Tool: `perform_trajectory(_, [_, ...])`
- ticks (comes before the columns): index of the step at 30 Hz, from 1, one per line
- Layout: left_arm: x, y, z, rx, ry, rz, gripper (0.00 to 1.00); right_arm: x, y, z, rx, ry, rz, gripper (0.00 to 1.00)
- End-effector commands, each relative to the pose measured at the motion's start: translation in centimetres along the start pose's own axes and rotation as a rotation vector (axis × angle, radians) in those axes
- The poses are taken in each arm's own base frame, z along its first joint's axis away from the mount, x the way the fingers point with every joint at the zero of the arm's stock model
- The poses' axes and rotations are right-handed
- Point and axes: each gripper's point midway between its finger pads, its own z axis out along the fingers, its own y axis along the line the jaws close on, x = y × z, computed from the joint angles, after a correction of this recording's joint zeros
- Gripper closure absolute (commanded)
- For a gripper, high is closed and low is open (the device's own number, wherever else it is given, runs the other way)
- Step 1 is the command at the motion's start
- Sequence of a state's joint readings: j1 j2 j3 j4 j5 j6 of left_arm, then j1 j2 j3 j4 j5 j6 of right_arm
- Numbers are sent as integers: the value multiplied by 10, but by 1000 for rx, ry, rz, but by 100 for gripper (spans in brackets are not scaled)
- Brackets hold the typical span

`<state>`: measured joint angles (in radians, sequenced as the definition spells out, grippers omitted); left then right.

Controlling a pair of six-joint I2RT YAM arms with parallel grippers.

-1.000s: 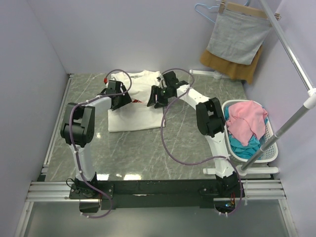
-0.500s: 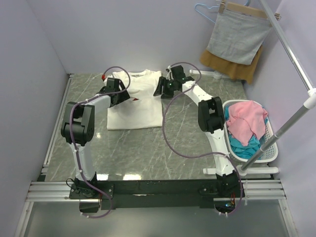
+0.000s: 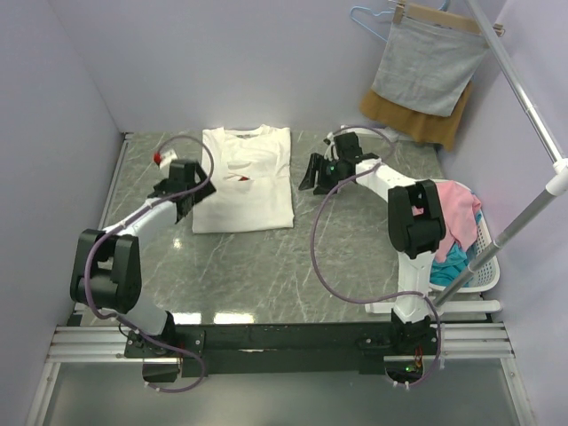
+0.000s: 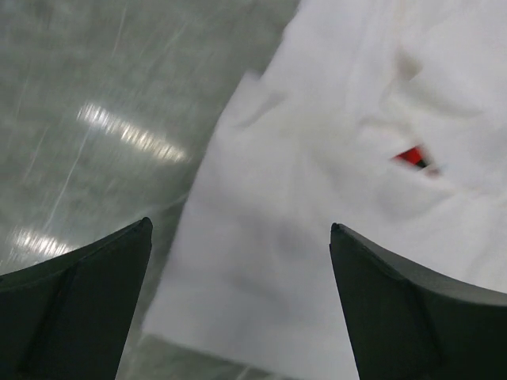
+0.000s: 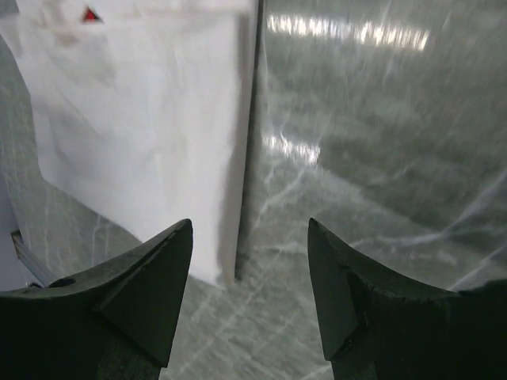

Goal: Fold and stack the t-shirts
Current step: Grab one side of the 2/3 rectangular tshirt with both arms

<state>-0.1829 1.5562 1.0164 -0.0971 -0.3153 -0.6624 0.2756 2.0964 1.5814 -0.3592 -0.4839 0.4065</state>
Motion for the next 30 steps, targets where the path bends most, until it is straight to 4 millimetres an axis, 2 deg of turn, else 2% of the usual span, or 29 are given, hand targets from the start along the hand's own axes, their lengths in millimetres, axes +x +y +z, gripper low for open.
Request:
perform_trajectory(1, [56,39,-12,-50,126,0,0,31,7,-9,-49,34,-18,33])
perform_trajectory(2, [60,44,-15,-56,129,-7,1,35,7,-10,-58,40,-23,33])
perform_trajectory(3, [56,44,-19,-40,105,-20,0,40,6,-10,-54,47,-21,33])
perform_trajectory(4, [69,54,-21,-43,123,-16,1,47,5,-11,-52,57,-19,33])
perform_trajectory(6, [65,56,-26,-18,100,-41,0,56,6,-12,-57,71,-25,33])
perform_trajectory(7, [73,62,-28,-21,112,-37,0,61,4,-12,-56,80,-26,33])
perform_trajectory(9, [74,66,-32,-15,104,-43,1,69,7,-10,-66,101,-28,33])
perform_trajectory(11, [82,72,-33,-6,122,-41,1,80,8,-5,-69,128,-22,33])
perform_trajectory(17, [92,64,-27,139,157,-77,1,98,18,10,-84,182,-16,33])
perform_trajectory(18, [95,69,-23,139,171,-91,5,104,23,14,-89,199,-19,33])
perform_trajectory(20, [100,63,-22,211,203,-105,9,107,28,17,-97,211,-20,33])
perform_trajectory(21, [105,67,-18,206,218,-114,14,109,31,18,-95,213,-19,33])
perform_trajectory(23, [102,65,-16,249,239,-135,19,116,36,22,-92,223,-31,33])
perform_trajectory(28, [98,58,-5,304,270,-137,28,125,37,35,-58,236,-9,33])
perform_trajectory(30, [105,55,-3,327,309,-133,34,127,34,40,-51,234,3,33])
